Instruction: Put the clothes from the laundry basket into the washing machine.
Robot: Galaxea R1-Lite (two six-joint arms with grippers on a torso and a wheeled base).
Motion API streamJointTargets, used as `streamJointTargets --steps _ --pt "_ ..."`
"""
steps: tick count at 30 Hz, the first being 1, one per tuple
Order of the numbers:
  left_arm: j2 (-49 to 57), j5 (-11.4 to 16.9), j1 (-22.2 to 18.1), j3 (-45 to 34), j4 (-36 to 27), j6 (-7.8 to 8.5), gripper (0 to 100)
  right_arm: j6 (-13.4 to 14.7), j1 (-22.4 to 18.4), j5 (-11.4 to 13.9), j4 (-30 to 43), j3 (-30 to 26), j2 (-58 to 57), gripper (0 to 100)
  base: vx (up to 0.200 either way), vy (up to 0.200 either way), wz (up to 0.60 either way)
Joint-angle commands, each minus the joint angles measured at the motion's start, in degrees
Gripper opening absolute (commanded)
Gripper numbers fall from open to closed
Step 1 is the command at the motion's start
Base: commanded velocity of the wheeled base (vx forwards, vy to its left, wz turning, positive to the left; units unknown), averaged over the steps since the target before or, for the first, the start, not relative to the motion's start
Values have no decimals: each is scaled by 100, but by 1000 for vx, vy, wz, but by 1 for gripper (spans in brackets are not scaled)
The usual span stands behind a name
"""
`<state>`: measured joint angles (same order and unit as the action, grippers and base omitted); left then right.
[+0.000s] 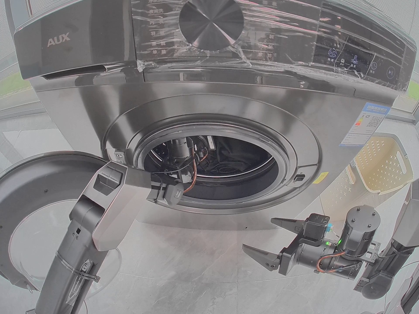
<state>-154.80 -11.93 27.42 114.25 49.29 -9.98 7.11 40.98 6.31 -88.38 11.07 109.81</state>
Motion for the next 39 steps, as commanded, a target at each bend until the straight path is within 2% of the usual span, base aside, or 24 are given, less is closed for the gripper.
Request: streamJointTargets --steps 1,3,8,13,15,16,20,26,32,39 --pt "617 16 229 -773 -95 -214 100 1 -3 1 -4 -8 5 100 0 0 0" --pt "978 51 378 -1318 -218 -320 100 1 -3 1 -4 1 5 100 0 0 0" --pt "1777 227 677 -2627 -358 -346 100 1 -3 1 -4 -17 14 100 0 0 0" --pt "2349 253 862 -3655 -393 -241 100 1 -3 1 -4 -17 5 100 0 0 0" --pt "2445 253 888 -3822 -411 -188 100 1 -3 1 -4 -17 5 100 0 0 0" --pt "2639 253 959 -4200 -402 -109 100 1 -12 1 -4 -17 5 100 0 0 0" --pt "2982 253 1126 -4745 -385 -91 100 1 -12 1 -4 -26 -4 100 0 0 0" --pt "3289 235 1240 -5167 -130 -91 100 1 -20 10 -4 -35 -4 100 0 0 0" --pt "3272 227 1169 -5176 327 -91 100 1 -20 1 -4 -17 5 100 0 0 0" --pt "2217 279 1029 -4438 617 -83 100 1 -12 1 -4 -17 14 100 0 0 0"
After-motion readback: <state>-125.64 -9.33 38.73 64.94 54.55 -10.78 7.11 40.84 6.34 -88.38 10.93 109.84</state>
